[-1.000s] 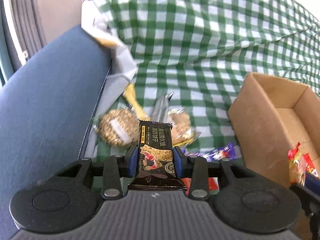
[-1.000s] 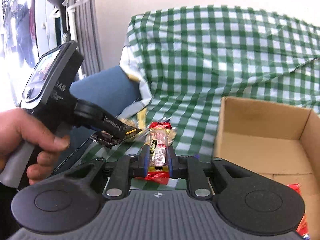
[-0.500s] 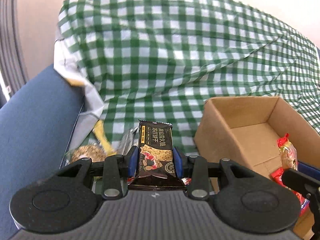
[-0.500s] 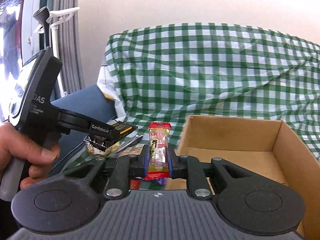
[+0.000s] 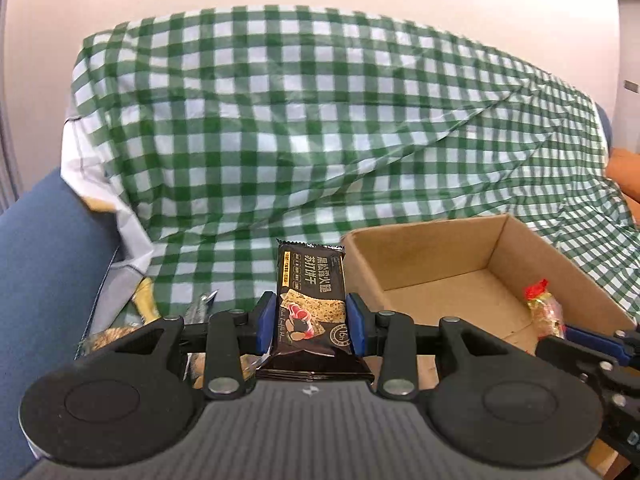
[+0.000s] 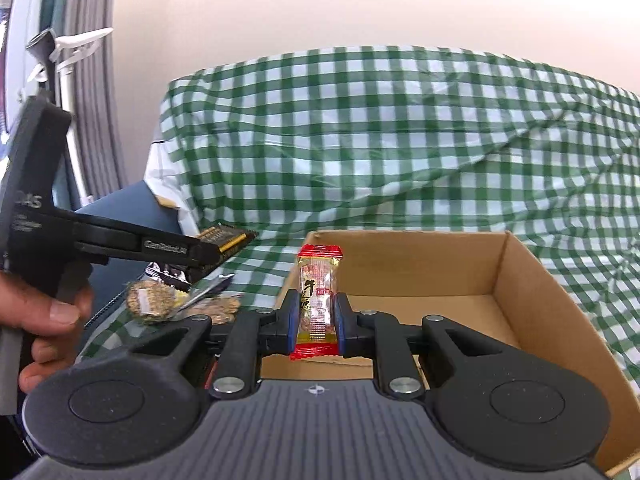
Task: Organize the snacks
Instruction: 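Lower the dark biscuit pack into the box with the left tool while the right tool drops the red candy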
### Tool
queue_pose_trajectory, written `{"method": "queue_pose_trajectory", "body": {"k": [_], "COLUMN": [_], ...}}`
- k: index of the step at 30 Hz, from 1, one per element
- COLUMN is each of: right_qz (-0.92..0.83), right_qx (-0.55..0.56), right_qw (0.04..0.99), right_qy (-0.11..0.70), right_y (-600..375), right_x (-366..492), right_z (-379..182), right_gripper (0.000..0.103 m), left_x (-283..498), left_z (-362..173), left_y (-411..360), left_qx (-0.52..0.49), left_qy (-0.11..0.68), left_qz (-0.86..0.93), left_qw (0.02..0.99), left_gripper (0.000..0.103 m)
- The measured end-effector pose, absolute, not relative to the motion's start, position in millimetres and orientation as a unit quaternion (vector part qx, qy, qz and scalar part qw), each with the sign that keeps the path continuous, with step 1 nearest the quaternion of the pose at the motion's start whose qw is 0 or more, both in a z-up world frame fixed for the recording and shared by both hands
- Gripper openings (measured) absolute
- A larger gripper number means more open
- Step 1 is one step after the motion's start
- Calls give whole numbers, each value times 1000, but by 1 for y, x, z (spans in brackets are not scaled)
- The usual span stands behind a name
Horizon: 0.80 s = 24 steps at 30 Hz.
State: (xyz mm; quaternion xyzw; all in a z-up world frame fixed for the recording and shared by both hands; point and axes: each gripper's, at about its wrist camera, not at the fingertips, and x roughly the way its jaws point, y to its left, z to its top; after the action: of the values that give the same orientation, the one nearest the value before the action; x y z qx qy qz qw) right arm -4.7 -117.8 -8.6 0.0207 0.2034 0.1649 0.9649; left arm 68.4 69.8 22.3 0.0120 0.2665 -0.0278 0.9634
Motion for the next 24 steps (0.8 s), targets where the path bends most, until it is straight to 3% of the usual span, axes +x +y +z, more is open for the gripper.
{"method": "queue_pose_trajectory", "body": {"k": [24], "right_qz": [22], "right_qx": [86], "right_qw": [971], "right_qy": [220], "right_y": [-176], "right_x": [15], "right_z": [-16], "right_gripper": [19], "left_x": [44], "left_z": [33], "left_y": [4], "left_qx": [5], "left_qy": [209], "left_qz": [-124], "left_qw": [970], "left_gripper": [42]}}
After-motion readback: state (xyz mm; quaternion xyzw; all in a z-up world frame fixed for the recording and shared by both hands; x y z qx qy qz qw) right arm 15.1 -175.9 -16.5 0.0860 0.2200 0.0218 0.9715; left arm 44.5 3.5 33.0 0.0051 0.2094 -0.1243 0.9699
